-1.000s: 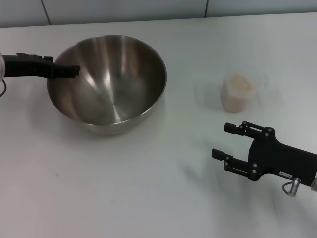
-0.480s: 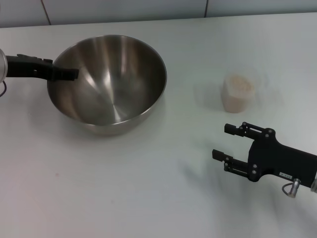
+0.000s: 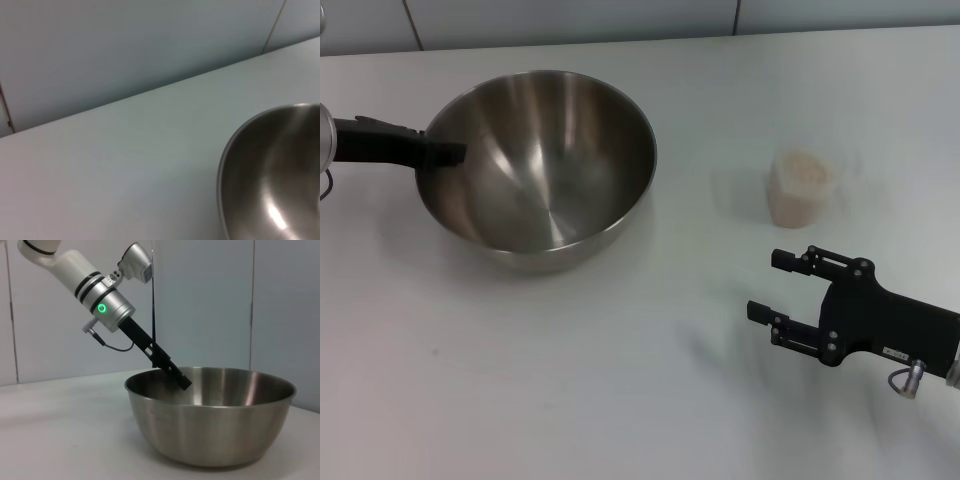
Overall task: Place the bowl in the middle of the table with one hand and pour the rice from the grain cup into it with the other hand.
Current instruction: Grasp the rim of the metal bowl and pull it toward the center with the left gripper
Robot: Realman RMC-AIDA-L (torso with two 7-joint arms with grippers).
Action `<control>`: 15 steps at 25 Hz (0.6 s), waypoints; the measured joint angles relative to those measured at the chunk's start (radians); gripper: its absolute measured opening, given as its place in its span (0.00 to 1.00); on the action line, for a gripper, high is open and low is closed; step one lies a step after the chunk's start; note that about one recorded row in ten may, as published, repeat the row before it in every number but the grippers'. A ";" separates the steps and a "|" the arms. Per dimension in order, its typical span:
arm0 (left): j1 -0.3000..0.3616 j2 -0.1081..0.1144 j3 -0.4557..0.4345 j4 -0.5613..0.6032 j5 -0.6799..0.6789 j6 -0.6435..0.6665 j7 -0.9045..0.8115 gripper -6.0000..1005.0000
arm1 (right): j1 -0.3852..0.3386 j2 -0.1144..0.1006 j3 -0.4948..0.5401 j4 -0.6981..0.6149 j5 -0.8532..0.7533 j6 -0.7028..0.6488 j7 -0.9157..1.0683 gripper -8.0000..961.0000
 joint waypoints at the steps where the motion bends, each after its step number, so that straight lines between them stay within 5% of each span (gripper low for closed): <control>1: -0.001 0.000 0.000 0.000 0.008 0.000 0.000 0.59 | 0.000 0.000 0.000 0.000 0.000 0.000 0.000 0.70; 15: -0.015 0.000 -0.005 -0.004 0.041 0.007 -0.008 0.15 | 0.001 0.000 0.000 0.002 0.000 0.000 -0.001 0.70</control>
